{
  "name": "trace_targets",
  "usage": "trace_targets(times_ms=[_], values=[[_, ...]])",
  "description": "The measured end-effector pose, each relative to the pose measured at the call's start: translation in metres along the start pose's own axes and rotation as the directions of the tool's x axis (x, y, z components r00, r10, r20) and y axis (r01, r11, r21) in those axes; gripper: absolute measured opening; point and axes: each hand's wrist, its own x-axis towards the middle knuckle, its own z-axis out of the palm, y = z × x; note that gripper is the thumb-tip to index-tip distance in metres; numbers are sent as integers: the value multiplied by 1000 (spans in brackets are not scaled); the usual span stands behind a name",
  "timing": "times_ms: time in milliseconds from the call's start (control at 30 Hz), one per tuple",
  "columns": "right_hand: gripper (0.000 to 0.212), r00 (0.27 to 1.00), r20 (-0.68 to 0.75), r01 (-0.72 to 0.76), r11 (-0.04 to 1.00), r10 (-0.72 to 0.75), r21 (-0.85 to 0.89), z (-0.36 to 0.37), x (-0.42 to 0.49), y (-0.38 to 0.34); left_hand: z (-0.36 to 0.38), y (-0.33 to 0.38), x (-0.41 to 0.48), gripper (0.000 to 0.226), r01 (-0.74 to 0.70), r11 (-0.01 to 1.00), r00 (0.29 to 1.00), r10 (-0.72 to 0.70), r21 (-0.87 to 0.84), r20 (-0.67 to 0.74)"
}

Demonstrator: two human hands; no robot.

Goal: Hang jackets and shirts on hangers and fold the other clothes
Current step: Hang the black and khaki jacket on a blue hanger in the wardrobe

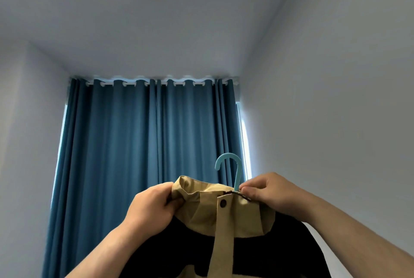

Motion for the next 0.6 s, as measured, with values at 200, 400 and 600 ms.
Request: trace_targets(times_ms=[200, 400, 600], values=[[30, 995, -18, 96, 995, -95, 31, 36, 28, -12, -17, -25, -8, 19, -33, 996, 998, 28, 79, 63], [40, 984, 28, 174, 985, -174, 24, 77, 58, -39, -48, -44, -19, 11, 1, 1000, 991, 0, -1, 137], [29, 967, 133, 202, 971, -218, 129, 100, 65, -60, -62, -62, -36, 34, 157, 980, 978, -137, -120, 160]])
